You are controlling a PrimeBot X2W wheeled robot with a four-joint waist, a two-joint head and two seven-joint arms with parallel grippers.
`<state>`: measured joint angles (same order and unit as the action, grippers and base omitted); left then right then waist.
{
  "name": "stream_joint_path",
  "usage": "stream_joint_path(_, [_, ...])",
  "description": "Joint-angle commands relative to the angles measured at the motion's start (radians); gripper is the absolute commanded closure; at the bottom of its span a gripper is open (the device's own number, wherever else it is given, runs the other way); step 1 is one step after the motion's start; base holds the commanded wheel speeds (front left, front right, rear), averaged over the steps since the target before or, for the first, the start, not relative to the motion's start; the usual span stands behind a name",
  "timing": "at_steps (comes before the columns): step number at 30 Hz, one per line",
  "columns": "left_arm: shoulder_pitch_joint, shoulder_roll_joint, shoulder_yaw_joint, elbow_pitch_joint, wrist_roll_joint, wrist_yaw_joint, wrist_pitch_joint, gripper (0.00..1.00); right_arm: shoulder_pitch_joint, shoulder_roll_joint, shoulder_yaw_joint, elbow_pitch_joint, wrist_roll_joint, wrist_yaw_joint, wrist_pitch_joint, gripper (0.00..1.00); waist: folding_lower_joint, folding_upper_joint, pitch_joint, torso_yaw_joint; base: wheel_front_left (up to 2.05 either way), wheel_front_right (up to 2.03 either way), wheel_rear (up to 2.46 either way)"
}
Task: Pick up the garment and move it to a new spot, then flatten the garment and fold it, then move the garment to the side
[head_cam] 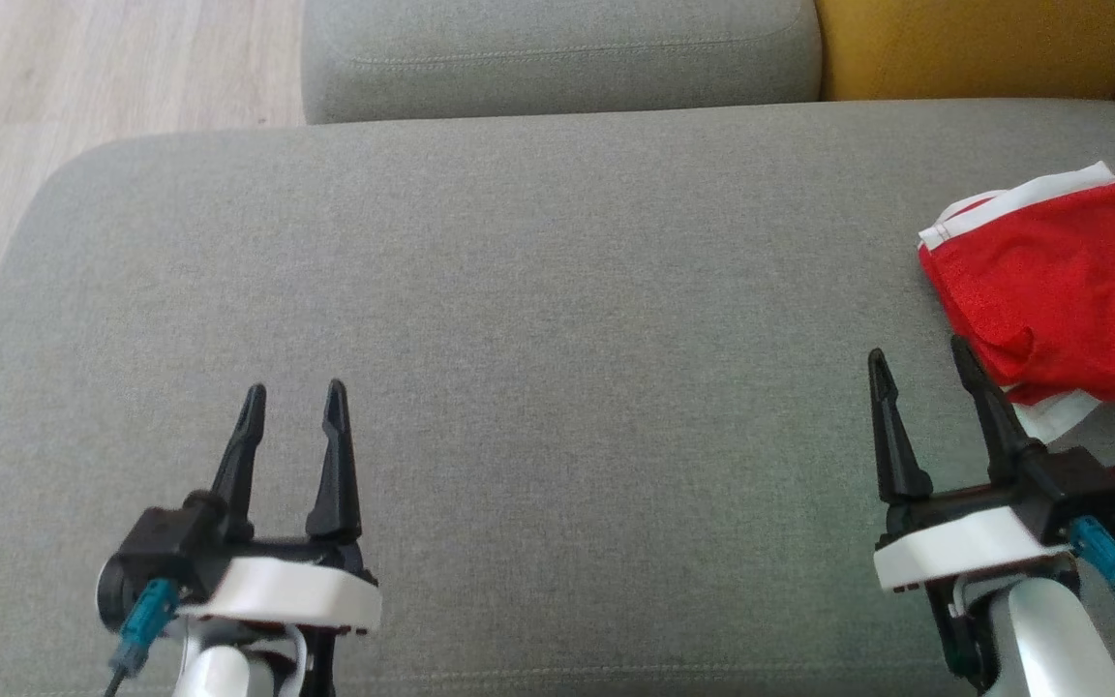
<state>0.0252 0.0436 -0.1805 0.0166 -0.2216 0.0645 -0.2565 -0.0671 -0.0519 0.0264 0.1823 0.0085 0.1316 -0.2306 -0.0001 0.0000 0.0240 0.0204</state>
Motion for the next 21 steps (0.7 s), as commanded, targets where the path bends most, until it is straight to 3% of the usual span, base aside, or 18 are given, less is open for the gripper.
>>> stream_joint_path(1, [-0.020,0.007,0.029,-0.026,-0.001,-0.006,-0.005,0.00,-0.019,0.001,0.022,-0.028,0.008,-0.001,-0.017,0.00,0.0001,0.0000,-0.003,-0.002,0.00,0.00,0.00])
stream_joint_path(21, [-0.001,0.007,0.058,-0.044,-0.027,-0.068,-0.005,0.00,-0.013,0.002,0.040,-0.035,0.034,-0.001,-0.027,0.00,0.0001,0.0000,-0.003,0.005,0.00,0.00,0.00])
